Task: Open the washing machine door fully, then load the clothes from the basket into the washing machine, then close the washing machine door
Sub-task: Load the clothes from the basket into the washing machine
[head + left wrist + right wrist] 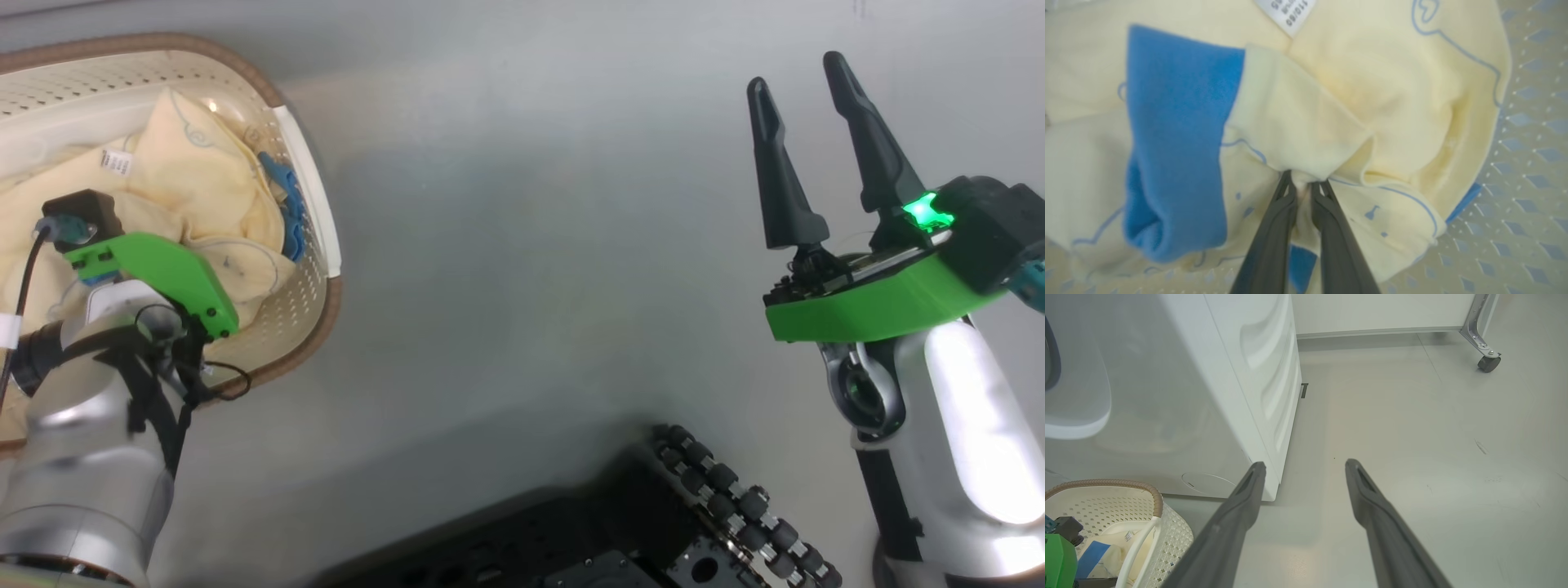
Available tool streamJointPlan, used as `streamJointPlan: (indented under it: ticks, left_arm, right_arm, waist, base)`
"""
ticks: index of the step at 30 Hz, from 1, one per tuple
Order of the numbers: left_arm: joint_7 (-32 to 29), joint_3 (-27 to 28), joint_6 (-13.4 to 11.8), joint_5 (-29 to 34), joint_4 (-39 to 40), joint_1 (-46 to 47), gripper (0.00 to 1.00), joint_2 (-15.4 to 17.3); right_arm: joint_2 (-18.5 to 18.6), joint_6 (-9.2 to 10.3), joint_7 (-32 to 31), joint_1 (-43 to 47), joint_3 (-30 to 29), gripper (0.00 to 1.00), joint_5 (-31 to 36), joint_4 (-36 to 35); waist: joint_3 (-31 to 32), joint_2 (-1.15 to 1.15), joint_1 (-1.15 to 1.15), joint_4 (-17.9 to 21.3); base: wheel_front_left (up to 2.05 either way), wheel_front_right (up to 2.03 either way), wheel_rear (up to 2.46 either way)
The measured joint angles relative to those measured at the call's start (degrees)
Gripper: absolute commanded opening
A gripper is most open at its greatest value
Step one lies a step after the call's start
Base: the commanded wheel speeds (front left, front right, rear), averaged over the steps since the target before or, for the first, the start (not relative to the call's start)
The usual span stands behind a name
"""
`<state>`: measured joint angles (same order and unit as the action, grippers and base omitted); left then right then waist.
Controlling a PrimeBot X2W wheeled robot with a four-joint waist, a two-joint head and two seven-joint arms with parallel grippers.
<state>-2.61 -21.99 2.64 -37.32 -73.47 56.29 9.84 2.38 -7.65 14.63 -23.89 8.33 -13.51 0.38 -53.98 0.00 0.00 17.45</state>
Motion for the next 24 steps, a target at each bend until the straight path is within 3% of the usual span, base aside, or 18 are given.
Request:
streamJointPlan:
  ticks: [16,24]
  left_arm:
    - [14.46,-1.63,-0.52,1.03,-0.20,-2.21,0.00,-1.49]
    - [16.79,-1.55,-1.41,1.83,3.54,-5.08,0.00,-1.75]
  right_arm:
    - [0.01,0.00,0.00,1.66,-4.38,1.00,3.69,0.58]
    - [0.01,0.00,0.00,4.45,-6.68,1.00,5.49,1.12]
  waist:
    - [8.14,0.00,0.00,-4.63]
    - [13.63,0.00,-0.01,-6.79]
  base:
    - [0.00,0.00,0.00]
    - [0.00,0.00,0.00]
